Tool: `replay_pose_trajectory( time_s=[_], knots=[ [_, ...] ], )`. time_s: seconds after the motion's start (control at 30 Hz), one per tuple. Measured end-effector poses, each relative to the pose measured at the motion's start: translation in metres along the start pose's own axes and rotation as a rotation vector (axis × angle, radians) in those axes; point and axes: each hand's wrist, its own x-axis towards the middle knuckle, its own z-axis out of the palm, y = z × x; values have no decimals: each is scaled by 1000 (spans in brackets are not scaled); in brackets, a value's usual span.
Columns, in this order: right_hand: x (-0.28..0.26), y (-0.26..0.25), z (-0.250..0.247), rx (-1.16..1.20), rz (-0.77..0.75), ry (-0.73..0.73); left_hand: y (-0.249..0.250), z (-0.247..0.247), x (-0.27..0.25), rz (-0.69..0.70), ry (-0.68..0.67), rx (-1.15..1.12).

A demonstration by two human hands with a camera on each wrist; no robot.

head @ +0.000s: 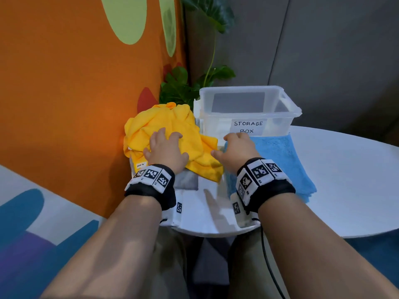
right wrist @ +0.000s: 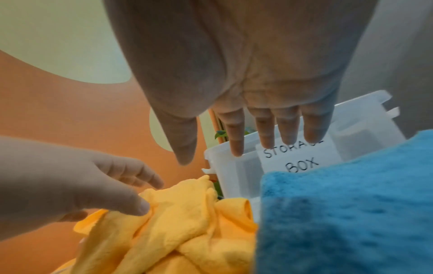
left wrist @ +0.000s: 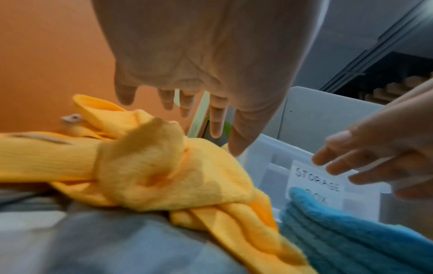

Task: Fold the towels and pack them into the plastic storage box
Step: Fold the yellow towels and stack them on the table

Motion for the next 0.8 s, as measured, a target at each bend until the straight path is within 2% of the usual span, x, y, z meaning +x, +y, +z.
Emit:
replay_pose_trajectory(
  time_s=[0.17,0.53,0.67,0.8],
  knots=[
    [3,-26,12,39,-88,0,-37,1,1,-135,-154,4],
    [11,-65,41,47,-206,-167,-66,-6,6,-107,-251,-5],
    [14,-70,47,70,-190,-216,-69,-17,3,-14,-200,0],
    [16,-72,55,-15,-122,-328,-71,-30,7,31,-152,-119]
  ],
)
